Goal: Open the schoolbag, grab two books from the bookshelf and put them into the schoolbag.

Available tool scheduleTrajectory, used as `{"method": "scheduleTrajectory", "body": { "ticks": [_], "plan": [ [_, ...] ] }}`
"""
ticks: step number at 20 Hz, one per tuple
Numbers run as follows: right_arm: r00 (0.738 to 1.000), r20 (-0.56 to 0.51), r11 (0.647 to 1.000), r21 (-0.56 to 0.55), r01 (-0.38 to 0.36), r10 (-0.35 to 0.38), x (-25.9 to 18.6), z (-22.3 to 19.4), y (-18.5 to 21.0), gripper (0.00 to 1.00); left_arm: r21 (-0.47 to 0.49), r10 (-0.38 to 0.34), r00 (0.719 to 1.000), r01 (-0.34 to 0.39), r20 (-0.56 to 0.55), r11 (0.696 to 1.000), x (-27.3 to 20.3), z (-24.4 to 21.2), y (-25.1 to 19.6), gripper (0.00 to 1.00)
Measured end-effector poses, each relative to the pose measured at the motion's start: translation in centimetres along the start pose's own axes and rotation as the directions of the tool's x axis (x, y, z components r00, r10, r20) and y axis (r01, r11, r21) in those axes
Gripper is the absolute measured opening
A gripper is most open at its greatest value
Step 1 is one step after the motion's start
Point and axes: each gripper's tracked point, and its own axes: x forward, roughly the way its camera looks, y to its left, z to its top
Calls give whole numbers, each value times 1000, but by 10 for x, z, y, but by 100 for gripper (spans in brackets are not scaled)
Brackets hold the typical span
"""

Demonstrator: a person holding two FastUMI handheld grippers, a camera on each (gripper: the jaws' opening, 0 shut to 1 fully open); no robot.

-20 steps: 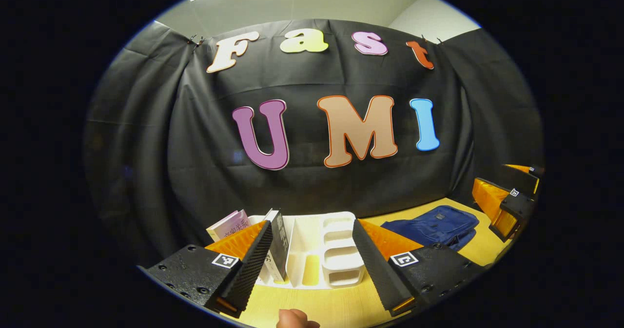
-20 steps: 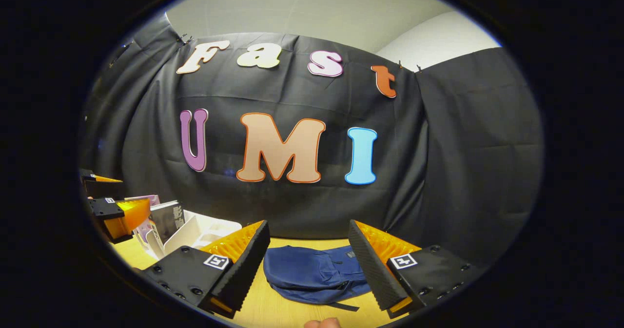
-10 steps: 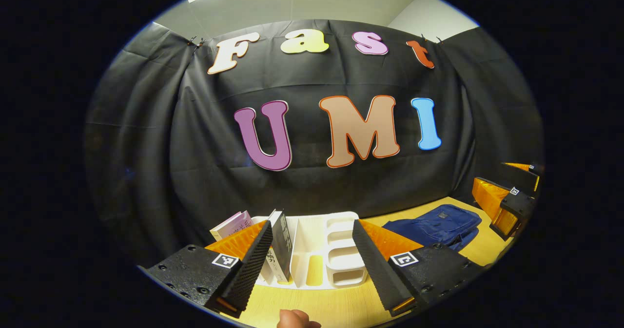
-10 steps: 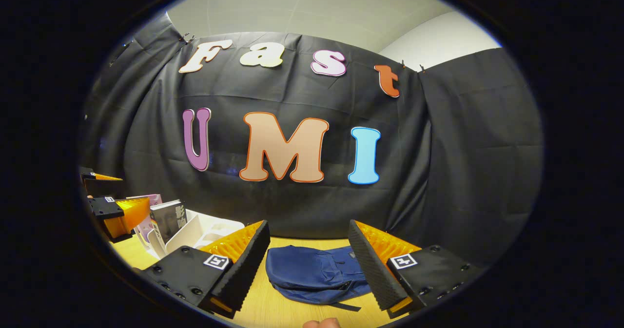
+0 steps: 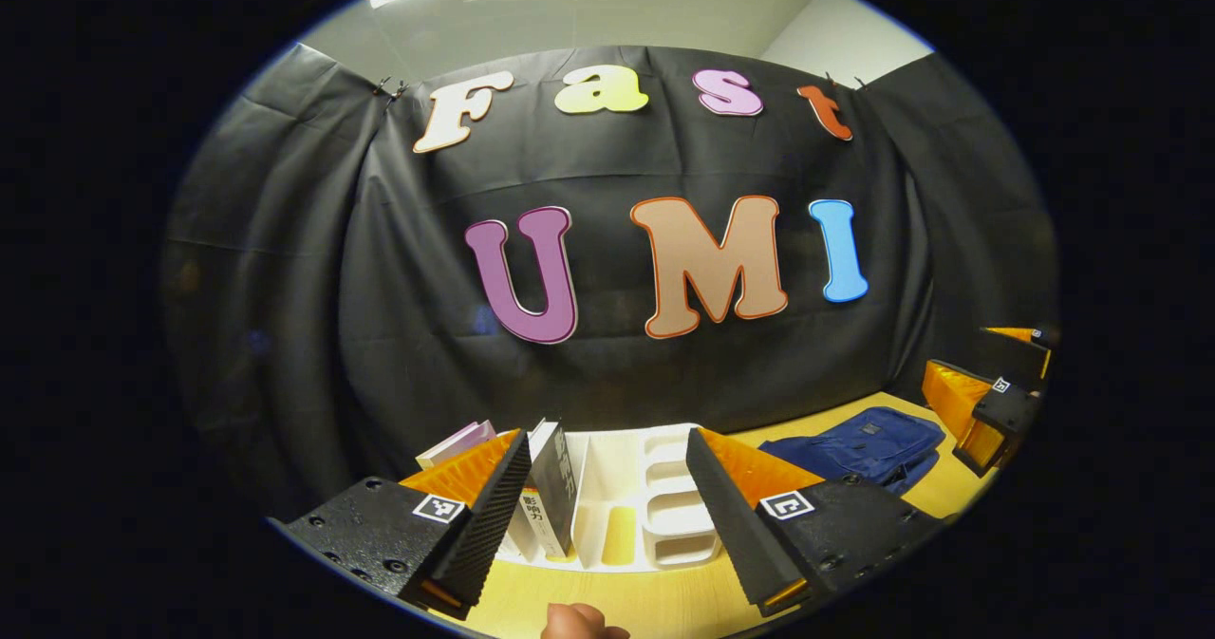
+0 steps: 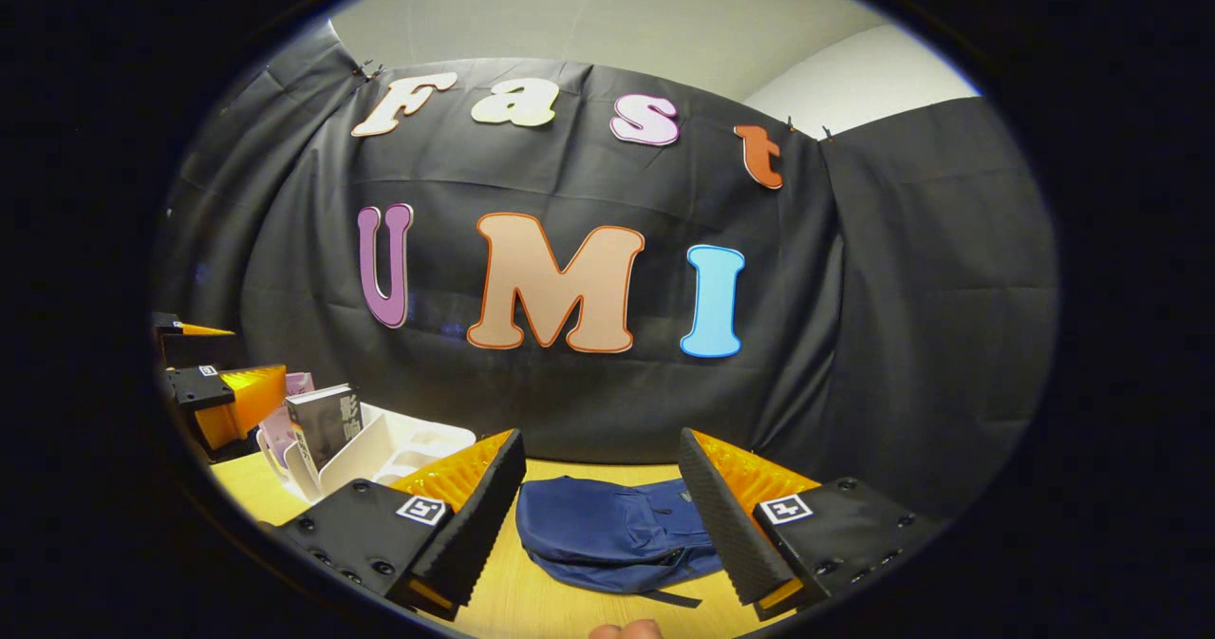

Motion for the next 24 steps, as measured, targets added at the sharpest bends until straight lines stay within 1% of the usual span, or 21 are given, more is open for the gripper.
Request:
{"method": "scheduleTrajectory", "body": {
  "ticks": [5, 10, 12, 15, 16, 18, 20, 21, 22, 23, 24],
  "plan": [
    [1000, -2, 999, -32, -2, 2, 6, 2, 0, 100, -3, 4, 1000, -4, -1, 1000, 3, -1, 2, 96],
    [1000, 7, 998, -64, -27, 28, 12, 3, -2, 99, 3, -3, 1000, 3, 5, 1000, 6, -1, 0, 96],
    [999, 12, 992, -118, -48, 50, 18, 0, -1, 100, 5, -8, 1000, 8, 5, 1000, 7, -3, -1, 96],
    [996, -32, 962, -260, -89, 84, 25, -21, -5, 100, 16, -1, 1000, 1, -3, 1000, 9, -6, 3, 96],
    [994, -48, 947, -305, -105, 95, 30, -28, -6, 100, 15, 1, 1000, -1, -3, 1000, 9, -6, 4, 96],
    [985, -101, 909, -381, -168, 139, 39, -50, -5, 100, 21, 16, 1000, -16, -11, 1000, 10, -8, 10, 96],
    [970, -181, 850, -474, -229, 160, 48, -82, -10, 100, 20, 43, 999, -43, -17, 999, 11, -12, 21, 96],
    [964, -210, 817, -518, -254, 166, 54, -95, -10, 94, 18, 59, 998, -59, -23, 998, 11, -14, 27, 96],
    [954, -245, 774, -566, -285, 173, 54, -109, -12, 89, 15, 73, 997, -72, -29, 997, 11, -15, 32, 100],
    [948, -265, 725, -617, -306, 175, 59, -121, -13, 89, 14, 88, 996, -88, -34, 996, 12, -17, 38, 96],
    [942, -282, 669, -667, -328, 181, 59, -133, -14, 89, 16, 104, 994, -103, -40, 994, 11, -18, 44, 96]
  ]
}}
